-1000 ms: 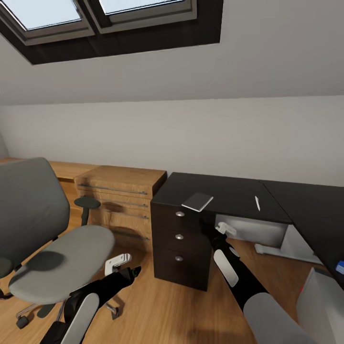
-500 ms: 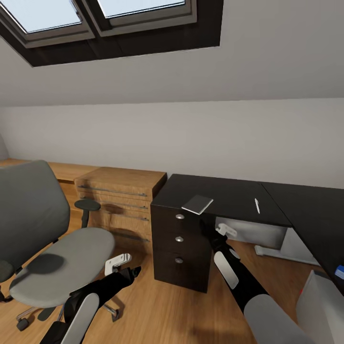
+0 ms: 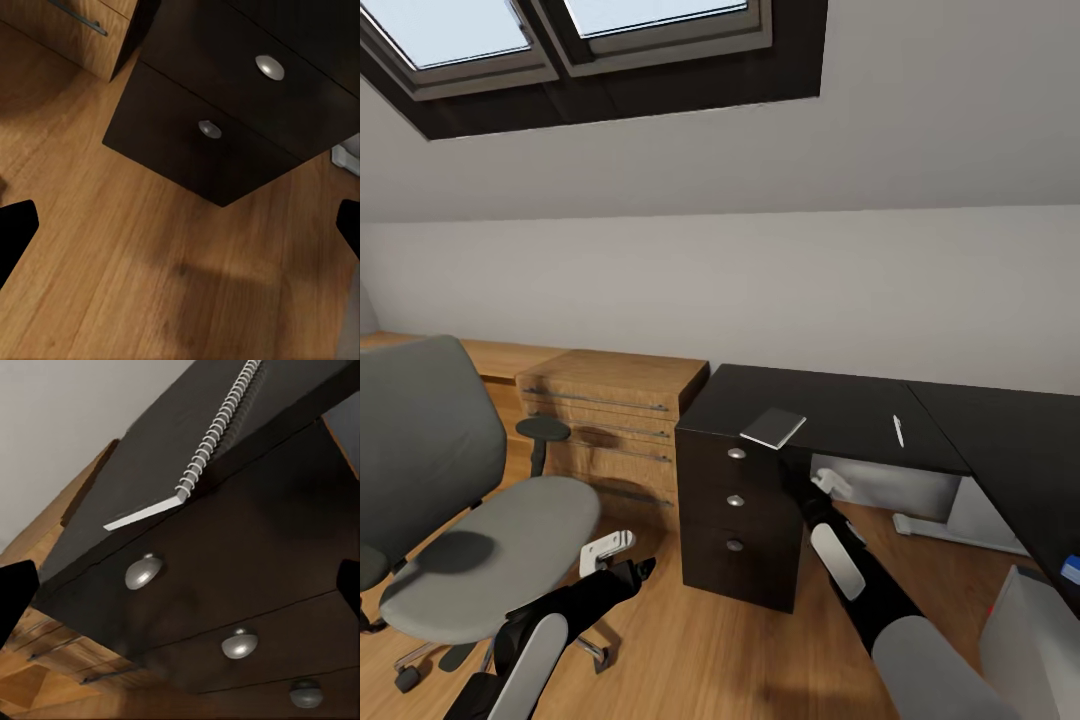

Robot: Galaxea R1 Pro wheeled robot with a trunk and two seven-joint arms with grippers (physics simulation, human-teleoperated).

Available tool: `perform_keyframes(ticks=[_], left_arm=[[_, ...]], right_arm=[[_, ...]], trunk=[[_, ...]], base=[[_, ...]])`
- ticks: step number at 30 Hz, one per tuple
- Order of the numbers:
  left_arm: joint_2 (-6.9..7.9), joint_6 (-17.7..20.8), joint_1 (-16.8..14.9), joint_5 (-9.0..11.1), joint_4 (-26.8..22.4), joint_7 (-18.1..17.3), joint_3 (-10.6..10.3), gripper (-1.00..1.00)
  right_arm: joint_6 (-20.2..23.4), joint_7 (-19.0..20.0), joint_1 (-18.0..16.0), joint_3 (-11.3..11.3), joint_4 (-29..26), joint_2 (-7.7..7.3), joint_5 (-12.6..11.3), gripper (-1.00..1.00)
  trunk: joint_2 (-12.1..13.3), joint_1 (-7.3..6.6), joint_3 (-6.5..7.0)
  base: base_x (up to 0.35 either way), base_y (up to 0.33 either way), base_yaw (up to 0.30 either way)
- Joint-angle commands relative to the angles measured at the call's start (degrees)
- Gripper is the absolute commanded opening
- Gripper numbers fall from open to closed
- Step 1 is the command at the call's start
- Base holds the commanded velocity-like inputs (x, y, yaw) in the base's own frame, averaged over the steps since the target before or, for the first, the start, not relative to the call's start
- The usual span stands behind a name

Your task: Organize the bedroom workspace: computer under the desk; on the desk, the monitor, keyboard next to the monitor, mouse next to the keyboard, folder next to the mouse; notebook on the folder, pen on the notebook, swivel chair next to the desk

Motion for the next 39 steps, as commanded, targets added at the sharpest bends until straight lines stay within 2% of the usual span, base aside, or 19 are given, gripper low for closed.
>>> perform_keyframes(ticks=[1,7,12,13,15,16,21,22,26,39], left_arm=[[0.04,0.05,-0.05,0.61,-0.07,0.59,-0.10,1.00],[0.03,0.05,-0.05,0.67,-0.05,0.59,-0.10,1.00],[0.03,0.05,-0.05,0.69,-0.04,0.59,-0.10,1.00],[0.03,0.05,-0.05,0.70,-0.04,0.59,-0.10,1.00],[0.07,0.05,-0.05,0.70,-0.03,0.59,-0.10,1.00],[0.09,0.05,-0.05,0.70,-0.03,0.59,-0.09,1.00],[0.11,0.05,-0.05,0.71,-0.03,0.59,-0.04,1.00],[0.13,0.05,-0.05,0.71,-0.03,0.59,-0.03,1.00],[0.19,0.05,-0.05,0.69,-0.03,0.59,0.04,1.00],[0.21,0.05,-0.05,0.42,-0.03,0.59,0.08,1.00]], right_arm=[[-0.04,0.61,-0.04,0.25,-0.11,-0.27,-2.62,1.00],[1.38,2.13,-0.04,0.07,-0.21,-0.85,-8.73,1.00],[4.13,2.51,-0.04,-0.46,-0.28,-1.02,-14.85,1.00],[5.66,2.57,-0.04,-0.83,-0.34,-1.05,-17.60,1.00],[7.25,2.58,-0.07,-1.23,-0.47,-1.07,-20.29,1.00],[8.62,2.59,-0.09,-1.70,-0.81,-1.09,-22.77,1.00],[10.51,2.52,-0.12,-3.88,-2.04,-1.25,-27.86,1.00],[10.93,2.50,-0.12,-4.90,-2.40,-1.29,-29.35,1.00],[12.02,2.94,-0.12,-6.56,-3.52,-1.29,-31.55,1.00],[11.70,3.37,-0.13,-6.70,-3.64,-1.05,-31.67,1.00]], trunk=[[-0.03,-0.01,-0.06],[-0.03,-0.01,-0.06],[-0.03,-0.01,-0.06],[-0.03,-0.01,-0.06],[-0.03,-0.01,-0.06],[-0.03,-0.01,-0.06],[-0.03,-0.01,-0.06],[-0.03,-0.01,-0.06],[-0.03,-0.01,-0.06],[-0.03,-0.01,-0.06]], base=[[0.000,0.000,0.000],[0.000,0.000,0.000],[0.000,0.000,0.000],[0.000,0.000,0.000],[0.000,0.000,0.000],[0.000,0.000,0.000],[0.000,0.000,0.000],[0.000,0.000,0.000],[0.000,0.000,0.000],[0.000,0.000,0.000]])
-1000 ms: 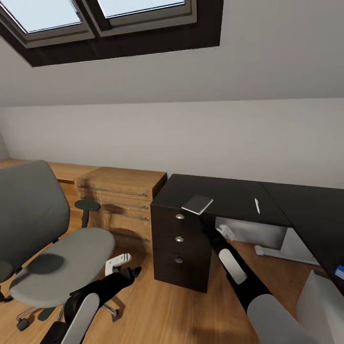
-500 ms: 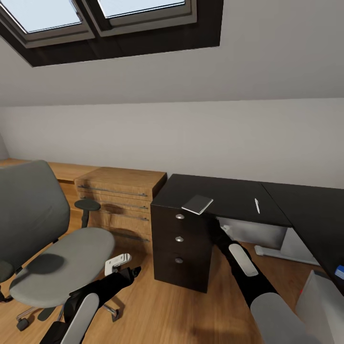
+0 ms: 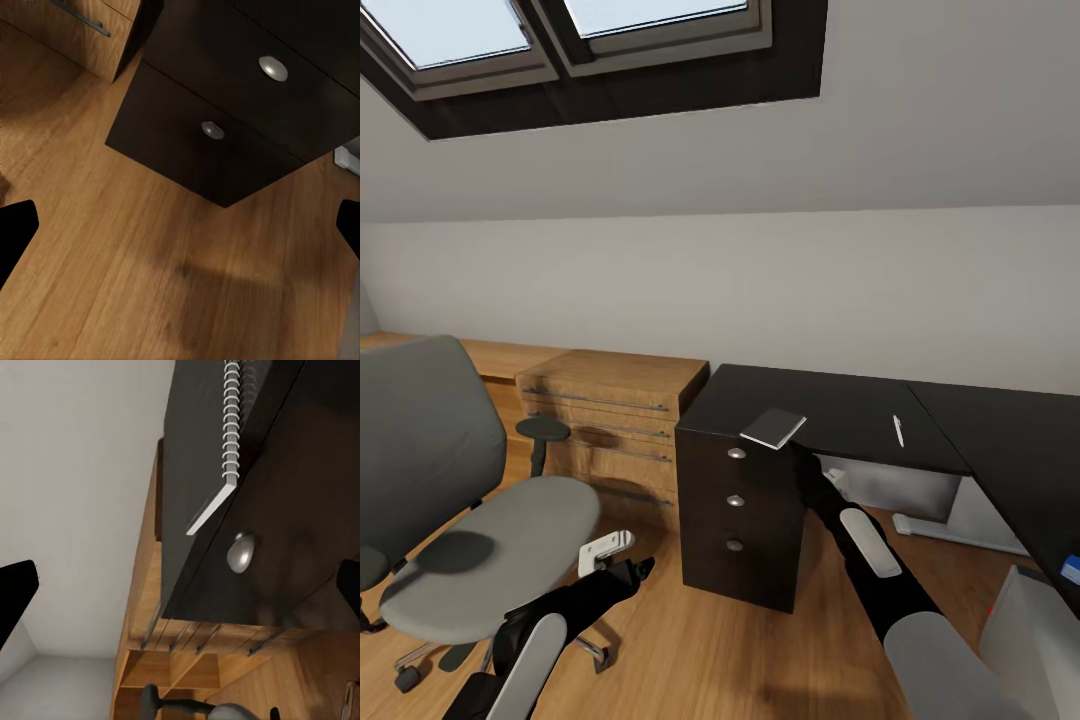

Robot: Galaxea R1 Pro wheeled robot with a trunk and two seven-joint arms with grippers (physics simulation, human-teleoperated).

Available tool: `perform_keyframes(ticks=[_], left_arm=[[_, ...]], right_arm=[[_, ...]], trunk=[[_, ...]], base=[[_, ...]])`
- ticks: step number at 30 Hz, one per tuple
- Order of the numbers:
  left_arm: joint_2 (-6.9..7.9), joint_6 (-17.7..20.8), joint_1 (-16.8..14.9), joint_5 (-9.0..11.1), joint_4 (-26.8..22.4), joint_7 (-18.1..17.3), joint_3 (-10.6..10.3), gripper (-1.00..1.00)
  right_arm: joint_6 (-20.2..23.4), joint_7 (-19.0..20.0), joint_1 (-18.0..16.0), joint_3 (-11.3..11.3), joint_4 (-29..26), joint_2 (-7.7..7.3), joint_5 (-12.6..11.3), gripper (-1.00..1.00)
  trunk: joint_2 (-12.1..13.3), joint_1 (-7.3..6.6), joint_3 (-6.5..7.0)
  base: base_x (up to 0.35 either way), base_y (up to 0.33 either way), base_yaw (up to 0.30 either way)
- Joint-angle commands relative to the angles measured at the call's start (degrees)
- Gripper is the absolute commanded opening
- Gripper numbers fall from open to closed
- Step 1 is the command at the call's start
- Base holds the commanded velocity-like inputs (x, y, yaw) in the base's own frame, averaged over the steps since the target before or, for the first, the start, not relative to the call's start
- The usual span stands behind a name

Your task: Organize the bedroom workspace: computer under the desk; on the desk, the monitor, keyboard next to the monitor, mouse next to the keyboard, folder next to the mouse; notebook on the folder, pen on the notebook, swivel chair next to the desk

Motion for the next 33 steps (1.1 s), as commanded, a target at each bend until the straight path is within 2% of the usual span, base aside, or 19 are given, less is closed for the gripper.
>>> perform_keyframes(ticks=[1,7,11,15,16,18,19,21,28,33], left_arm=[[0.05,0.05,-0.04,0.59,-0.07,0.58,-0.10,1.00],[0.01,0.05,-0.04,0.58,-0.07,0.58,-0.14,1.00],[-0.02,0.05,-0.04,0.61,-0.07,0.58,-0.17,1.00],[-0.03,0.05,-0.04,0.62,-0.07,0.58,-0.19,1.00],[-0.03,0.05,-0.04,0.62,-0.07,0.58,-0.19,1.00],[-0.03,0.05,-0.04,0.62,-0.07,0.58,-0.19,1.00],[-0.04,0.05,-0.04,0.64,-0.07,0.58,-0.20,1.00],[-0.04,0.05,-0.04,0.68,-0.07,0.58,-0.20,1.00],[-0.04,0.05,-0.04,0.71,-0.10,0.58,-0.20,1.00],[-0.04,-0.01,-0.03,0.73,-0.11,0.58,-0.21,1.00]], right_arm=[[0.10,-0.02,-0.03,0.00,-0.03,-0.01,-0.40,1.00],[0.51,-0.05,0.00,-0.09,0.04,-0.08,-1.00,1.00],[0.67,-0.07,0.02,-0.19,0.14,-0.02,-2.39,1.00],[0.74,-0.09,0.04,-0.24,0.20,-0.04,-4.87,1.00],[0.76,-0.09,0.05,-0.25,0.22,-0.07,-6.47,1.00],[0.76,-0.09,0.03,-0.25,0.23,-0.12,-8.19,1.00],[0.77,-0.12,0.02,-0.26,0.31,-0.18,-11.06,1.00],[0.79,-0.14,0.02,-0.27,0.68,-0.19,-12.57,1.00],[0.79,-0.10,0.02,-0.27,1.67,-0.10,-15.26,1.00],[0.73,-0.10,0.04,-0.27,1.91,-0.06,-17.30,1.00]], trunk=[[-0.03,-0.01,-0.06],[-0.03,-0.01,-0.06],[-0.03,-0.01,-0.06],[-0.03,-0.01,-0.06],[-0.03,-0.01,-0.06],[-0.03,-0.01,-0.06],[-0.03,-0.01,-0.06],[-0.03,-0.01,-0.06],[-0.03,-0.01,-0.06],[-0.03,-0.01,-0.06]], base=[[0.000,0.000,0.000],[0.000,0.000,0.000],[0.000,0.000,0.000],[0.000,0.000,0.000],[0.000,0.000,0.000],[0.000,0.000,0.000],[0.000,0.000,0.000],[0.000,0.000,0.000],[0.014,0.000,0.000],[0.193,0.000,0.000]])
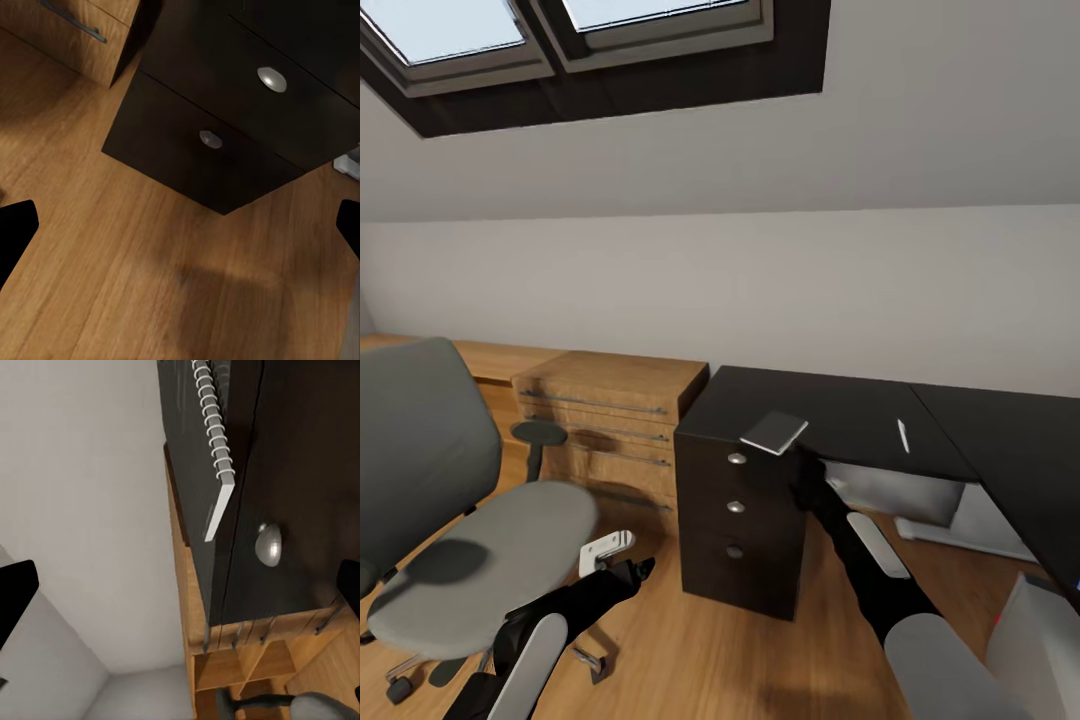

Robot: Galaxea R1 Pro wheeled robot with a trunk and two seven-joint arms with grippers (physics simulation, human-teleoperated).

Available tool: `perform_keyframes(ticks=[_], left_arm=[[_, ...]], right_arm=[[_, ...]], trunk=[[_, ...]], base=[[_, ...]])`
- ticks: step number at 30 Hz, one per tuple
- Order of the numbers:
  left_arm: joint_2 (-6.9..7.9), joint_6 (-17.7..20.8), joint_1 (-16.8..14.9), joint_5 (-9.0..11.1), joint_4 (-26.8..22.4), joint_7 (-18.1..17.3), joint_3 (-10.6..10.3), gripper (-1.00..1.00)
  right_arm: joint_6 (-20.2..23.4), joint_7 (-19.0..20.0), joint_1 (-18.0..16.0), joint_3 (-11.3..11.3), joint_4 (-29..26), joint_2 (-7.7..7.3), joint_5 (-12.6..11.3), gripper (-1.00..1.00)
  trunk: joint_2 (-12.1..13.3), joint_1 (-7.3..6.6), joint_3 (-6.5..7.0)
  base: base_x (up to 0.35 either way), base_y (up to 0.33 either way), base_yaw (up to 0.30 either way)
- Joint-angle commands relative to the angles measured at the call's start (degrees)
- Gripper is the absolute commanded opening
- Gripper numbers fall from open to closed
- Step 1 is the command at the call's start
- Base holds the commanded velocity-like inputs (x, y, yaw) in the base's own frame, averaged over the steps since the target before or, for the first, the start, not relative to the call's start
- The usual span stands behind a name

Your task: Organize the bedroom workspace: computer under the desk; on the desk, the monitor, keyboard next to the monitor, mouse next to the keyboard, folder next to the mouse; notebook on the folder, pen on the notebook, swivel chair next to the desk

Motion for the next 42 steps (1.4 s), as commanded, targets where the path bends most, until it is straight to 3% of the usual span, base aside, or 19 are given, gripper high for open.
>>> perform_keyframes(ticks=[1,30,42], left_arm=[[0.05,0.05,-0.05,0.60,-0.06,0.58,-0.10,1.00],[-0.16,0.01,-0.06,0.76,-1.02,0.51,-0.18,1.00],[-0.16,-0.06,-0.06,0.76,-1.50,0.41,-0.17,1.00]], right_arm=[[0.06,-0.03,-0.03,0.01,0.00,0.00,-0.62,1.00],[-0.34,0.11,-0.03,0.18,1.78,-0.17,-1.06,1.00],[-0.48,0.28,-0.06,0.27,1.91,-0.11,-0.92,1.00]], trunk=[[-0.03,0.02,-0.06],[-0.03,0.02,-0.06],[-4.84,2.65,-2.22]], base=[[0.263,0.000,0.000],[0.098,0.000,0.000],[0.000,0.000,0.000]])
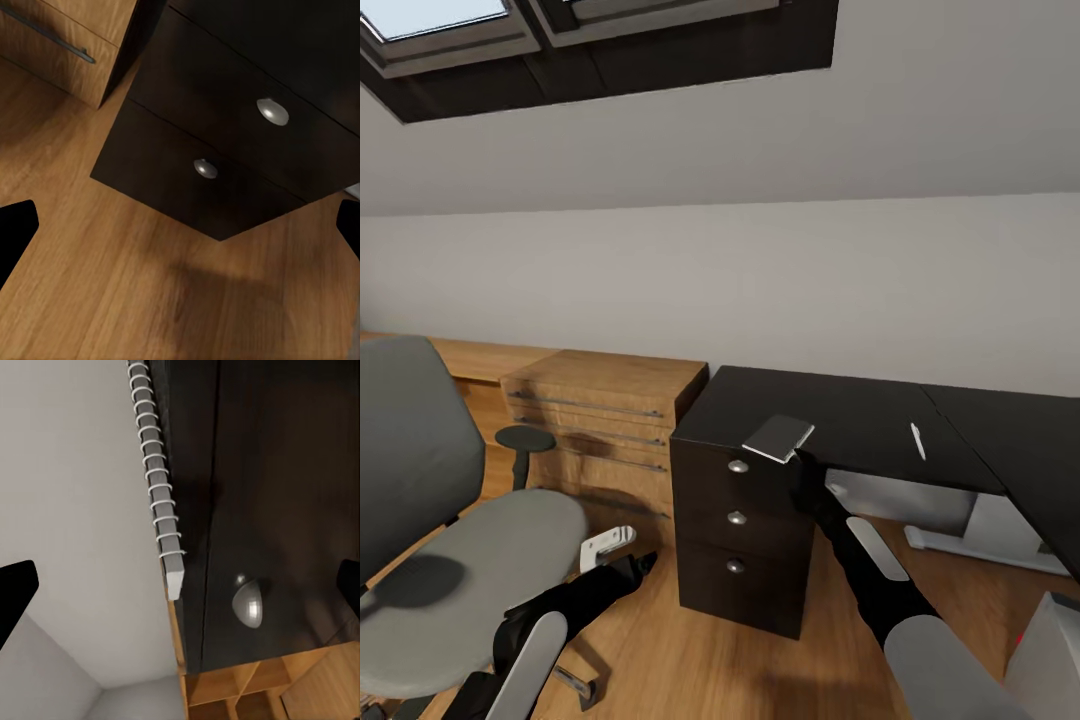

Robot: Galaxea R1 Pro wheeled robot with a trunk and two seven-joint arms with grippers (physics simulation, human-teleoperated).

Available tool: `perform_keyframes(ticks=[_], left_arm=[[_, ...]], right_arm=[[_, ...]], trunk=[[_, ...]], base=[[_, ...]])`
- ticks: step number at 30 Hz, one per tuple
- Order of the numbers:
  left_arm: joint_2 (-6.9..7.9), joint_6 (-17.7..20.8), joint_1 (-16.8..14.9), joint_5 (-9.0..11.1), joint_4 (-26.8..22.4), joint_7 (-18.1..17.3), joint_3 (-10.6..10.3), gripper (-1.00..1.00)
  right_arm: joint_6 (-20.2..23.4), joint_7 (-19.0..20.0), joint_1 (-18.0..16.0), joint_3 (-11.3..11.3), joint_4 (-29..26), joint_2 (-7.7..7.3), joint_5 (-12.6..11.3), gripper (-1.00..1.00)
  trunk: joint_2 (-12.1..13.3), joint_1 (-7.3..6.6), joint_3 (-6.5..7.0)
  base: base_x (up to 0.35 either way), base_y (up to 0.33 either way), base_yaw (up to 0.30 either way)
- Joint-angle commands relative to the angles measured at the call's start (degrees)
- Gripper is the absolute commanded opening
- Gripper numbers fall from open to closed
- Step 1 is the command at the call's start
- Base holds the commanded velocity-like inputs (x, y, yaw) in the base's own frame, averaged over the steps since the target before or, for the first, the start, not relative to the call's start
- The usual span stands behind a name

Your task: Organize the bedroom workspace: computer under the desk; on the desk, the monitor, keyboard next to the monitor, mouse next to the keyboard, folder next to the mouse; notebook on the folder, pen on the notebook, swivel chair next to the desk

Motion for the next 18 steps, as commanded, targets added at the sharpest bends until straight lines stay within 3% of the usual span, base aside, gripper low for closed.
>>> perform_keyframes(ticks=[1,8,18], left_arm=[[0.05,0.05,-0.05,0.60,-0.05,0.58,-0.10,1.00],[0.01,0.05,-0.05,0.60,-0.05,0.58,-0.10,1.00],[0.09,0.05,-0.05,0.62,0.02,0.58,0.19,1.00]], right_arm=[[0.05,0.02,-0.02,0.03,-0.01,-0.02,-0.41,1.00],[-0.05,0.15,0.01,0.03,-0.07,-0.09,-0.36,1.00],[-0.05,0.28,-0.02,0.03,-0.16,-0.08,-0.32,1.00]], trunk=[[-0.44,0.22,-0.25],[-3.25,1.75,-1.50],[-3.25,1.75,-1.50]], base=[[0.000,0.000,0.000],[0.000,0.000,0.000],[0.000,0.000,0.000]])
